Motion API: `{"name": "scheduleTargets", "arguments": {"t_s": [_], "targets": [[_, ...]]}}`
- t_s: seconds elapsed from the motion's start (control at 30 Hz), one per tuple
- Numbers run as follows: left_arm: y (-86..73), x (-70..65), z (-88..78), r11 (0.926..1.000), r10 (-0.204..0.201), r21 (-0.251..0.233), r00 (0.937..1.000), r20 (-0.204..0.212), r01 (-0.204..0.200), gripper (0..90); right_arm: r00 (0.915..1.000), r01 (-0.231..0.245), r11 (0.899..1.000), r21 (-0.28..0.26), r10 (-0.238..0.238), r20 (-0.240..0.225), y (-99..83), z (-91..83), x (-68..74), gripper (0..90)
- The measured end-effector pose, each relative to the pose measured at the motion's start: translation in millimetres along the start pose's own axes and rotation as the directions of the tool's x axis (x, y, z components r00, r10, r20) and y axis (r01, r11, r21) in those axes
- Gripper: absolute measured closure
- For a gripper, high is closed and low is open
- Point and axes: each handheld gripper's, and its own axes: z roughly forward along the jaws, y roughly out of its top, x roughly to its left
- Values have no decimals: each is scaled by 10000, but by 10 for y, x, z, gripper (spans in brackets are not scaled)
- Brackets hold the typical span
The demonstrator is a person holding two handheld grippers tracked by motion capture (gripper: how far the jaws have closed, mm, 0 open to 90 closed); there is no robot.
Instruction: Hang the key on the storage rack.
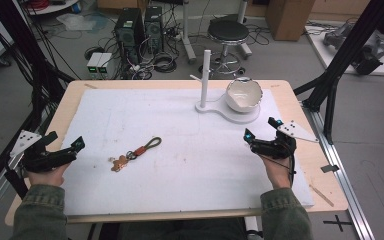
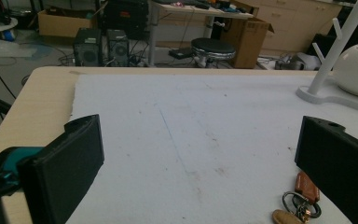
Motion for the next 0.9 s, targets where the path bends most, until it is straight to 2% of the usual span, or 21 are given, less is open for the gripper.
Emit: {"name": "scheduleTargets", "arguments": {"t_s": [0.2,0.53,0.57,0.67,0.77,0.9], "targets": [[-2,5,2,10000,-45,8,10000,9,45,17,10000,71,10000,45,-71,-3,-2,3,13,4],[12,-20,3,9995,-108,292,9998,163,104,17,10000,53,9998,181,-53,8,-8,8,31,4],[20,-20,8,9992,-304,287,9990,333,294,17,9999,129,9998,154,-129,23,-8,12,29,4],[30,-34,2,9993,-253,277,9990,358,243,17,9999,111,9997,209,-111,13,-10,14,37,4],[42,-63,1,9993,-38,374,9992,409,23,17,9998,204,9995,248,-205,67,-12,23,53,5],[61,-55,-4,9993,-55,384,9991,410,39,17,9993,335,9989,329,-339,124,-14,27,64,5]]}}
